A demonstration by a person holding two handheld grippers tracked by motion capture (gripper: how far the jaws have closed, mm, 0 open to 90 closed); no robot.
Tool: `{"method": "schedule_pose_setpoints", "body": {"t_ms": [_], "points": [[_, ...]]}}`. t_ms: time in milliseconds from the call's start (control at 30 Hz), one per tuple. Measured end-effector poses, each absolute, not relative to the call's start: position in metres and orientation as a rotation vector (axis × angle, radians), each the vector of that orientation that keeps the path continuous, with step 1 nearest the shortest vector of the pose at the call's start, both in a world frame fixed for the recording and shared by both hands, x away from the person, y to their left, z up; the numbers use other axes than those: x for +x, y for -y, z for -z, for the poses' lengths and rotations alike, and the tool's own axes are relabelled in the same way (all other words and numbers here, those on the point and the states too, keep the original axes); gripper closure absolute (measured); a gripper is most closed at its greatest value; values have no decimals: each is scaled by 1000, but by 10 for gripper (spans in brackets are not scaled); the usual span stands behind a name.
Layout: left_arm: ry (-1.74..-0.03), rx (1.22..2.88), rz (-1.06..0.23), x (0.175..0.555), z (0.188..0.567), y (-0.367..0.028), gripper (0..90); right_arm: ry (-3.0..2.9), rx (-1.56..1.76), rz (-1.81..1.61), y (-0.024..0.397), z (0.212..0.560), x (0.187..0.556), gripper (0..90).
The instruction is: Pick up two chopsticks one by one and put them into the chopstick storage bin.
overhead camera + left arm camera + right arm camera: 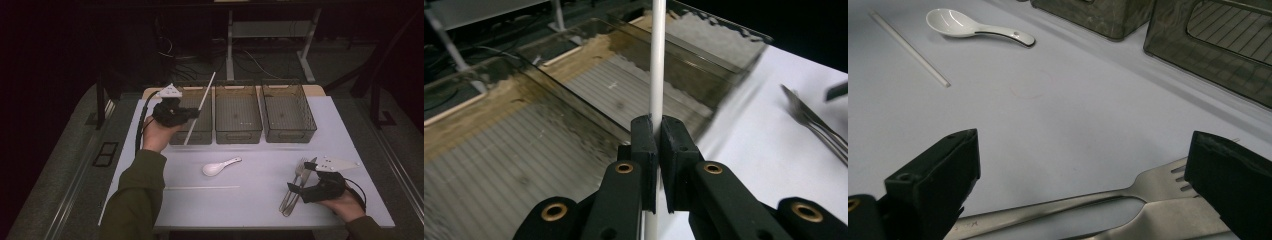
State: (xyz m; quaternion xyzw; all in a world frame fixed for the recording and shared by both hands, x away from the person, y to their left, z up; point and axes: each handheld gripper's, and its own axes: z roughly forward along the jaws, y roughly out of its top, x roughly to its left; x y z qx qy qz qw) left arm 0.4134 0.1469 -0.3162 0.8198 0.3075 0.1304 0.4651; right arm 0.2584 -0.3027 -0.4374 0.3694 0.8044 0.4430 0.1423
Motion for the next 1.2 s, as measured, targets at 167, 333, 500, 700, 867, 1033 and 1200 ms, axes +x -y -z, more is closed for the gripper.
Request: {"method": "schedule_pose_setpoints", "body": {"t_ms": [167,333,500,700,867,1033,1200], "points": [[-775,2018,-341,430,309,-149,844,-2318,1067,-1283,303,437,258,14],[-805,2012,-355,444,304,-150,844,-2317,1068,-1283,304,437,258,14],[-843,2043,-391,459,309,-152,844,-2319,1067,-1283,304,437,258,14],[-929,2065,-413,475,319,-161,844,-2317,1065,-1286,304,437,258,14],[-991,2090,-402,483,332,-168,844,-2321,1065,-1287,304,437,258,14],[-1046,2103,-380,487,345,-170,843,-2320,1066,-1291,305,437,258,14],[-1097,2120,-370,490,357,-170,842,-2320,1063,-1292,304,437,258,14]]}}
